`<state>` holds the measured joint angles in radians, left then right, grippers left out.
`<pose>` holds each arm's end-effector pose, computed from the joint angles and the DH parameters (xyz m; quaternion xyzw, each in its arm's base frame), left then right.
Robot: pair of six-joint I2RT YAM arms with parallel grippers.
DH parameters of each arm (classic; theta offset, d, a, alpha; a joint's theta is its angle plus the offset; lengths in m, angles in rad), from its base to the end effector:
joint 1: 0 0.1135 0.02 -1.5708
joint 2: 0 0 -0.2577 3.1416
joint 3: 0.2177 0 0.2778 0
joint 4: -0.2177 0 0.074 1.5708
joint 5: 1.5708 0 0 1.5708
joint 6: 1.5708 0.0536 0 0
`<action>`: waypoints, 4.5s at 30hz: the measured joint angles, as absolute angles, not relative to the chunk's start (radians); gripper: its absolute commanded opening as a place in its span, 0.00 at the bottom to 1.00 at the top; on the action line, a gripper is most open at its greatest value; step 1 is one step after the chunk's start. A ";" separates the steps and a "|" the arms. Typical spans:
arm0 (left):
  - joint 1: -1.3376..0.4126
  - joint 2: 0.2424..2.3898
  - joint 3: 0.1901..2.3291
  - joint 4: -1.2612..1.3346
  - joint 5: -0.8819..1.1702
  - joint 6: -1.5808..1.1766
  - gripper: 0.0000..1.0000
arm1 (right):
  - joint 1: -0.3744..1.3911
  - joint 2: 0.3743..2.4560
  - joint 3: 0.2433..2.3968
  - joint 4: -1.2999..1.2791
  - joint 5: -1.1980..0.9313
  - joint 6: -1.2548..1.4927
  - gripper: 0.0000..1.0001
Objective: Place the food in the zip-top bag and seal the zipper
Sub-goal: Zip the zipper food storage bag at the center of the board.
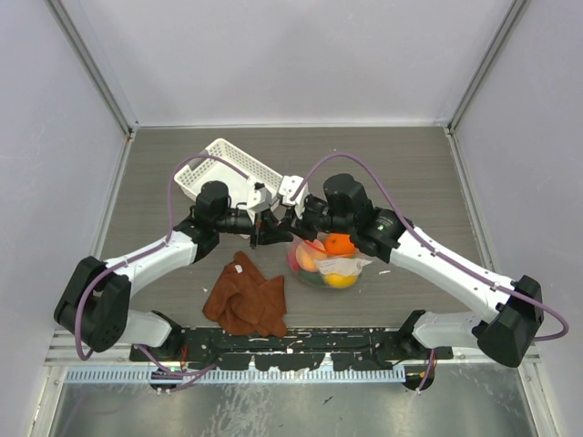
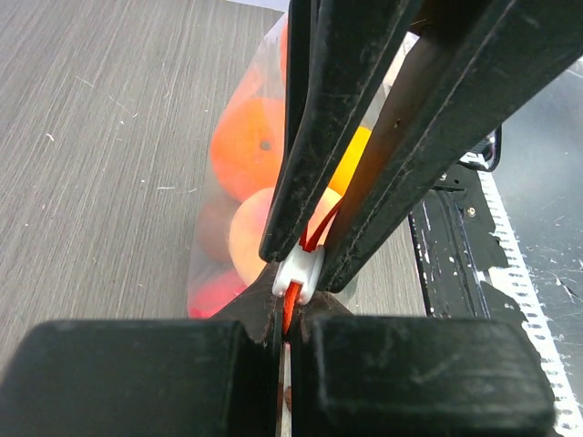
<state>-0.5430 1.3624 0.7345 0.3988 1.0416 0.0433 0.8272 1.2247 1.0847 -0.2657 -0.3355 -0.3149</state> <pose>0.2499 -0.2049 0.2319 0.4925 0.5611 -0.5110 0.4261 0.2064 0.2505 0.3283 -0.5223 0.6431 0.2723 0.4894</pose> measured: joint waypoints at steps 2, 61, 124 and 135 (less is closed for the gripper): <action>-0.543 1.362 0.735 0.398 1.041 0.043 0.00 | 0.827 1.225 1.085 -0.266 -0.339 -0.315 0.08; -0.562 1.390 0.777 0.418 1.086 0.001 0.00 | 0.798 1.155 1.086 -0.407 -0.323 -0.320 0.00; -0.421 1.383 0.782 0.445 0.703 -0.170 0.00 | 0.742 0.813 0.987 -0.731 0.093 -0.281 0.01; -0.383 1.465 0.821 0.502 0.733 -0.236 0.00 | 0.737 0.796 0.970 -0.727 0.136 -0.280 0.01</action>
